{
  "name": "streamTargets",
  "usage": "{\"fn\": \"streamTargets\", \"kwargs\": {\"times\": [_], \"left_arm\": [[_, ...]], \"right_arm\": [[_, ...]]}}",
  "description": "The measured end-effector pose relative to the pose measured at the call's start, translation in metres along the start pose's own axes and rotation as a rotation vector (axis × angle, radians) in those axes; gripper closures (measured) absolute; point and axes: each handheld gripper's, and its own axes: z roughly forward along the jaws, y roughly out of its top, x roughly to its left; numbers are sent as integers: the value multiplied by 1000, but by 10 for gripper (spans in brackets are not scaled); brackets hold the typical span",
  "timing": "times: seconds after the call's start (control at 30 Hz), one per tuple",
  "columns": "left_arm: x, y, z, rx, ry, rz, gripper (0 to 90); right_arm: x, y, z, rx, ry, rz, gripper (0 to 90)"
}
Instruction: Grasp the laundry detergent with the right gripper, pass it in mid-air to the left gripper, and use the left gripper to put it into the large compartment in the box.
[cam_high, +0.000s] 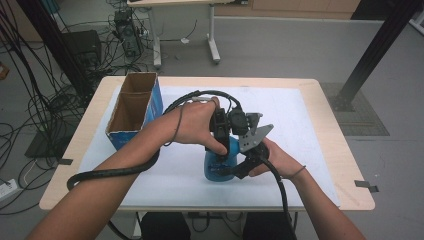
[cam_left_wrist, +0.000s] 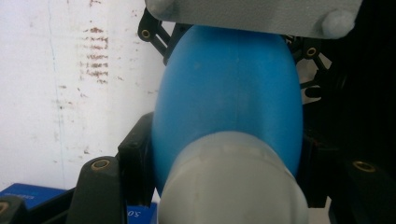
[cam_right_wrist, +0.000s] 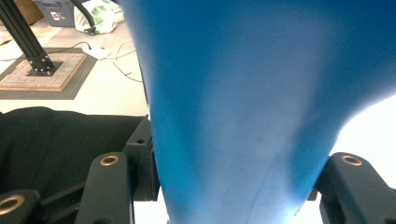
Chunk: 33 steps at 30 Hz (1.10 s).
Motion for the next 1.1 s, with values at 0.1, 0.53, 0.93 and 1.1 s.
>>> {"fn": "streamTargets", "kwargs": {"times": [0.1, 0.53, 0.93, 1.1], "left_arm": [[0, 0, 0, 2, 0, -1, 374], [0, -2, -1, -3, 5, -4, 374], [-2, -2, -7, -15, 16, -10, 375], [-3, 0, -6, -9, 12, -10, 376]], "right_arm": [[0, 0, 1, -1, 4, 3, 417], [-1, 0, 1, -6, -1, -1, 415], [2, -3, -2, -38, -19, 4, 394], [4, -3, -3, -50, -29, 10, 346]]}}
